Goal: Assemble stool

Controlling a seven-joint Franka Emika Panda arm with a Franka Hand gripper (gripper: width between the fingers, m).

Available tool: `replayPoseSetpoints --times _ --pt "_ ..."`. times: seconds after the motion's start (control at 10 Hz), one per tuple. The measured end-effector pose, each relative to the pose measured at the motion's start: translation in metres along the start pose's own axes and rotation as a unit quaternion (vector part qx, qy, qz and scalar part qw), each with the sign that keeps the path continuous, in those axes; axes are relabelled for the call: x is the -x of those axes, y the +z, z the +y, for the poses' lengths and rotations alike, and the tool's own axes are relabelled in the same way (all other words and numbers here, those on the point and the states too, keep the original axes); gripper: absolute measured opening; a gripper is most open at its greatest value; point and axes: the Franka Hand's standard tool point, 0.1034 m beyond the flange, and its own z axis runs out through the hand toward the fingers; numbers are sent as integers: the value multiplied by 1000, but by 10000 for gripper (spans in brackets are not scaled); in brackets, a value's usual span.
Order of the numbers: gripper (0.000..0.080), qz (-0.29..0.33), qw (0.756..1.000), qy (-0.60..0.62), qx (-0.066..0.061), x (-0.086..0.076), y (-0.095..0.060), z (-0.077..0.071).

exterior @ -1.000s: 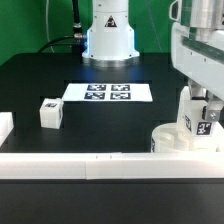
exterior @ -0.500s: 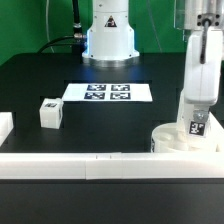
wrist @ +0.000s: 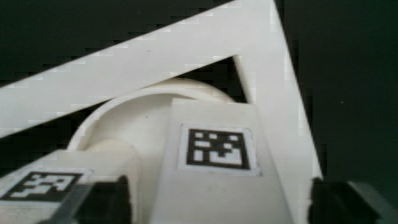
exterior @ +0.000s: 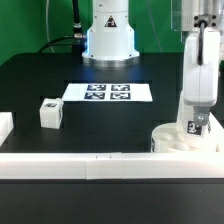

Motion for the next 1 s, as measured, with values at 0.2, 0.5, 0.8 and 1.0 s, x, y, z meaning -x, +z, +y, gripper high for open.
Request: replayPoseSetpoints --times 0.2,0.5,0.8,1.0 --pt "608 -11 999 -34 -11 7 -20 -5" --pt "648 -15 989 -147 -20 12 -31 -9" --pt "649 -8 956 -292 -21 11 -32 -10" --pt "649 1 904 -427 -34 11 -32 -14"
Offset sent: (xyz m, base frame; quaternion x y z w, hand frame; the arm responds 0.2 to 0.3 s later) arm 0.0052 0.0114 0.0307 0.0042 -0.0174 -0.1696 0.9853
